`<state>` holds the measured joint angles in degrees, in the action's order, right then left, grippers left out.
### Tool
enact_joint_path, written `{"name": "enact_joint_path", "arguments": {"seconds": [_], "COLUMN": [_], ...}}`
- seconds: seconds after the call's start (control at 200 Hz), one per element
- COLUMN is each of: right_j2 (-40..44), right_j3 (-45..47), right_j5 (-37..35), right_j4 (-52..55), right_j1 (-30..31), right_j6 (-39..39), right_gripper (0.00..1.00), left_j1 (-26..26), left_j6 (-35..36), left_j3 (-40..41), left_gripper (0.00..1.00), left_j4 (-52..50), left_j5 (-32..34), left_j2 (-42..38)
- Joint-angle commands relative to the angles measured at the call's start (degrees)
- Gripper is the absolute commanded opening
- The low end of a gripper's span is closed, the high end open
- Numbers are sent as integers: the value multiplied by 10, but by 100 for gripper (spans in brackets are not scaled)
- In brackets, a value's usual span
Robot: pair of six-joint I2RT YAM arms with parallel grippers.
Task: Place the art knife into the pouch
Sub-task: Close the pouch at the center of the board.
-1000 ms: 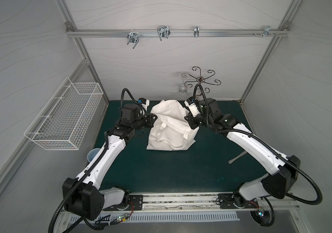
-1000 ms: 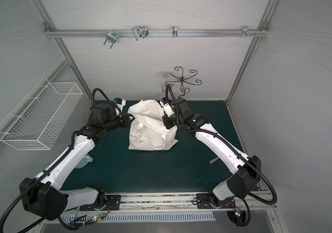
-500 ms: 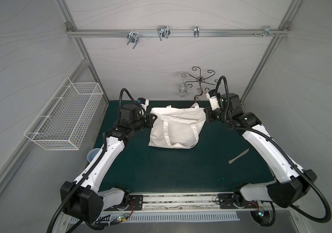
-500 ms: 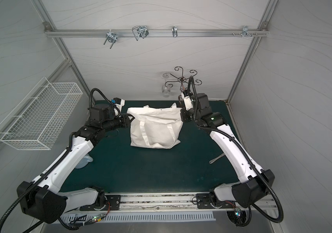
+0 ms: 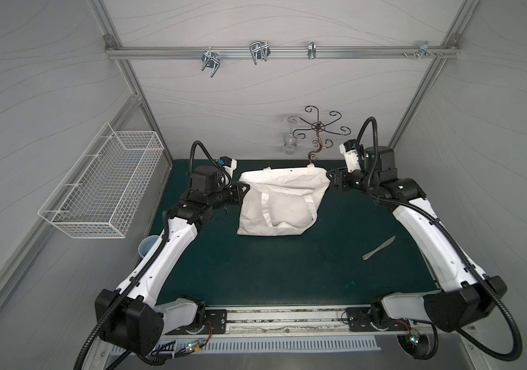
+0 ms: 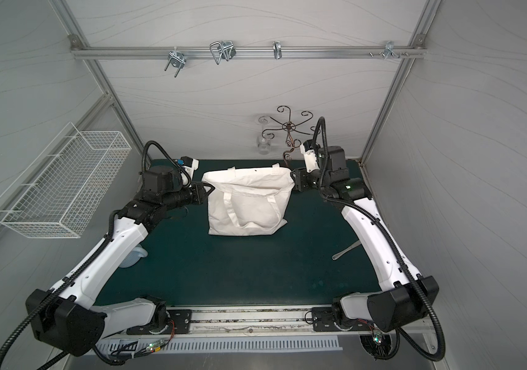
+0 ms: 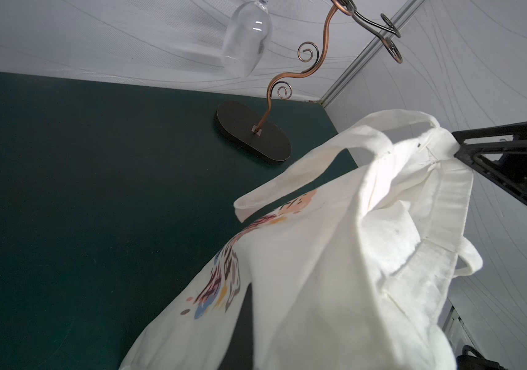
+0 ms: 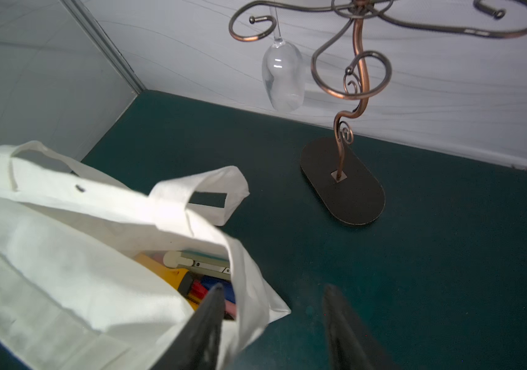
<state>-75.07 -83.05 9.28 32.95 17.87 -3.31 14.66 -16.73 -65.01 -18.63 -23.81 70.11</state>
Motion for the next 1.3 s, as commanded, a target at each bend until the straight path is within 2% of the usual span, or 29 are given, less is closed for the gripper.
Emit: {"name": "enact_joint_path", "arguments": {"seconds": [0.0,0.11,0.185,0.395,0.475,0.65,0.935,1.136,1.296], "right_j2": [34,42,38,-14,-23,-43,-98,-127,-129], "right_j3": [11,62,109,201,228,213,133,103,89], "right_j5": [94,191,269,463,503,509,443,398,354], "right_j4": [-33,-79,-120,-210,-276,-265,-233,-259,-240], "right_j1": [-69,-158,-194,-202,-196,-139,-52,-32,-32], "right_j6": [-4,-31,-41,-21,-39,5,86,133,180], "right_gripper": [69,70,72,75,75,74,74,75,78], "left_j1": [-4,-4,-5,-4,-4,-4,-4,-4,-4], "left_j6": [-4,-3,-3,-6,-9,-8,-3,-2,5], "left_j3": [-13,-13,-17,-25,-25,-18,-22,-24,-30], "left_gripper": [0,0,0,0,0,0,0,0,0], "left_j4": [40,41,41,43,44,47,45,47,37], "left_j5": [3,1,-2,-15,-21,-18,-16,-17,-14], "left_j2": [-18,-19,-15,-1,1,-4,-2,0,-1]}}
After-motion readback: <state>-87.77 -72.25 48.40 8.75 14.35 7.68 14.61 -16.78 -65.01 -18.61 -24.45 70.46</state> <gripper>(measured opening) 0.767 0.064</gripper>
